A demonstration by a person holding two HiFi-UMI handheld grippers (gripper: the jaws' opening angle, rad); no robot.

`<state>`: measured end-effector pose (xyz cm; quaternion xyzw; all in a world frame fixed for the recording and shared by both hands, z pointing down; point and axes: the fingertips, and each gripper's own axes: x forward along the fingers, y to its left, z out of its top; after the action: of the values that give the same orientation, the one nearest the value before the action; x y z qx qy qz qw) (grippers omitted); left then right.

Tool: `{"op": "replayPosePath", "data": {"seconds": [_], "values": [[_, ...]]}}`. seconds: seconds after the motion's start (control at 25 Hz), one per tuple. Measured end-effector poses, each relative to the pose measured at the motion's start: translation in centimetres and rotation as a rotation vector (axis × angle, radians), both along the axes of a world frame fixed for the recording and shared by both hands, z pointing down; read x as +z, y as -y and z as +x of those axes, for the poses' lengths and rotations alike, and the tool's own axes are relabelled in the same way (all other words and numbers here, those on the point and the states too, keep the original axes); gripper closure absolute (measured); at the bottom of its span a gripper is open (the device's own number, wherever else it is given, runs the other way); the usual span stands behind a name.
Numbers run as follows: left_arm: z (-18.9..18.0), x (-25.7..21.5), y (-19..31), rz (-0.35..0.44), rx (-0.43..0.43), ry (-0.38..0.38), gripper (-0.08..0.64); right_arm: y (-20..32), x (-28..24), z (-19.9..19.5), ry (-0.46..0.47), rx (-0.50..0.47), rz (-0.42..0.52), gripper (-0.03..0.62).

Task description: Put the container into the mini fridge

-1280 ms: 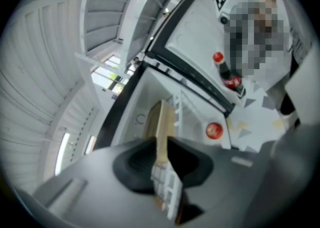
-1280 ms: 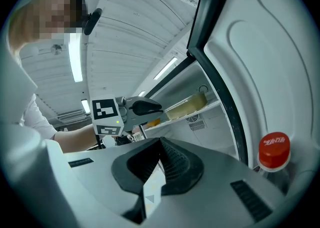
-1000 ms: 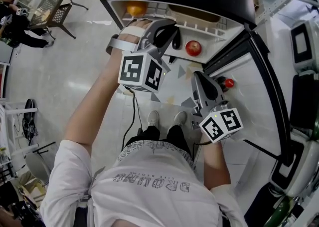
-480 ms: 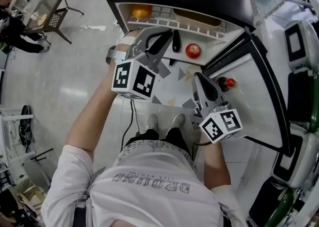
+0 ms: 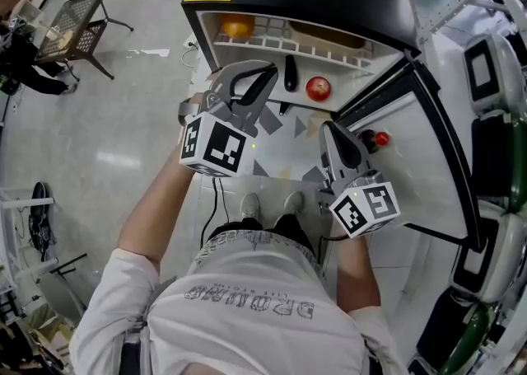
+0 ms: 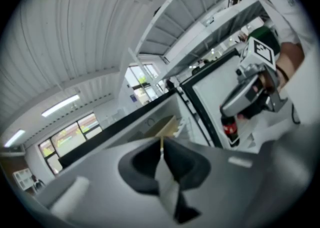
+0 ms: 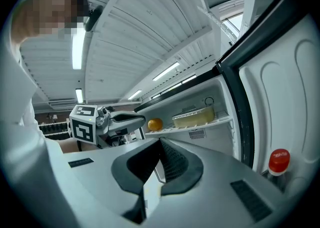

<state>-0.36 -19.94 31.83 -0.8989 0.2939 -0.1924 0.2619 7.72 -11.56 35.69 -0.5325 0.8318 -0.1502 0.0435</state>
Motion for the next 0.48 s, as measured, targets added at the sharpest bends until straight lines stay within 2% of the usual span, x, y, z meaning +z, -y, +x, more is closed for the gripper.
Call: {"op": "replayPosePath", "data": {"seconds": [0.48], "values": [[-2.1, 1.7, -0.9, -0.116, -0.031, -0.106, 0.543, 0.2, -0.5, 0.0, -0.017, 0.009, 0.008, 0.591]]}}
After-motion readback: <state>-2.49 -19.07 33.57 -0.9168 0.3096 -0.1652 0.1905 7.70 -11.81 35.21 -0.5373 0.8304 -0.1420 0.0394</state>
